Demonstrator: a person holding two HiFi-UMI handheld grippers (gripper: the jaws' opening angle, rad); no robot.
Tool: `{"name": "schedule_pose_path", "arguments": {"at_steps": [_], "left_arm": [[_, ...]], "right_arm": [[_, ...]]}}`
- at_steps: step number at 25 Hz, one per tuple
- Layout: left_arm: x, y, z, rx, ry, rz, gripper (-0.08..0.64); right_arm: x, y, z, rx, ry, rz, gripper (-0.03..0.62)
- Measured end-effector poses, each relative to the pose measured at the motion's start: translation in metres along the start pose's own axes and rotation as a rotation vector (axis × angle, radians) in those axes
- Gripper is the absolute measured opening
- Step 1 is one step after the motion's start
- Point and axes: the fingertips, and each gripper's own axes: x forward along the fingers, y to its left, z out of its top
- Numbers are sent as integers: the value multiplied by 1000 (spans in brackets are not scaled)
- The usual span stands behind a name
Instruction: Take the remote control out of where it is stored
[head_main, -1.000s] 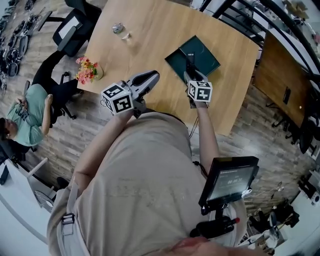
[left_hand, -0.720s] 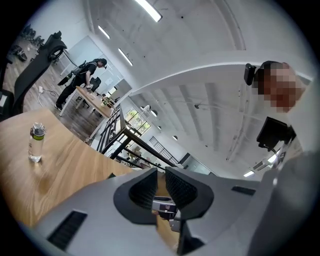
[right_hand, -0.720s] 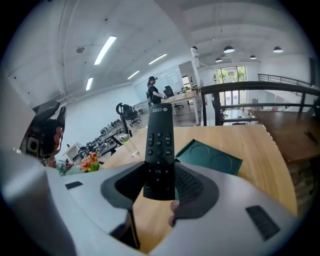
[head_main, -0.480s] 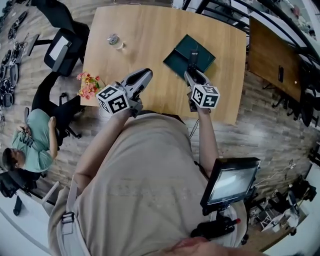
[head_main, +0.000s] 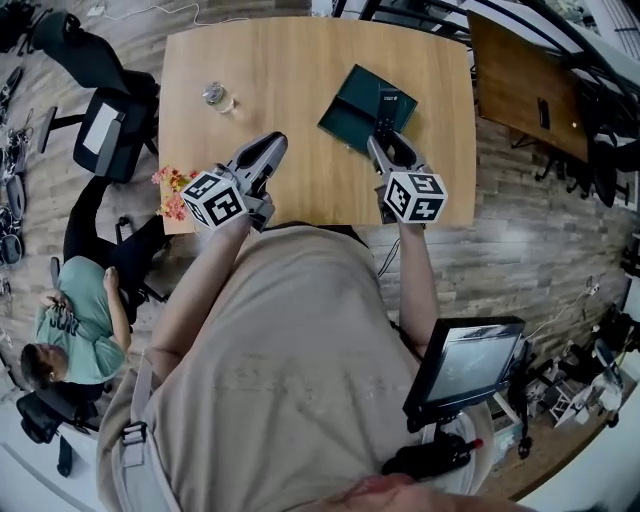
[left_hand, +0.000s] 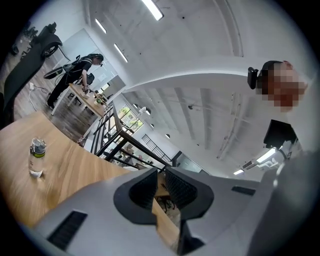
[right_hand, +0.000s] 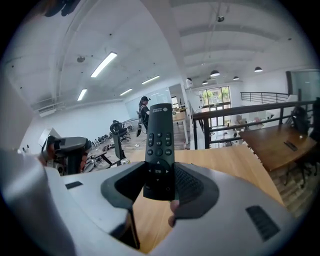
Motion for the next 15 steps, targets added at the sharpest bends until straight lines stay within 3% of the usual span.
{"name": "schedule_pose_path", "arguments": {"at_steps": [15], "left_arm": [[-7,-8,16,62,44,-125,32]], "right_arm": [[-65,22,38,-36,-146,-121,184]]}}
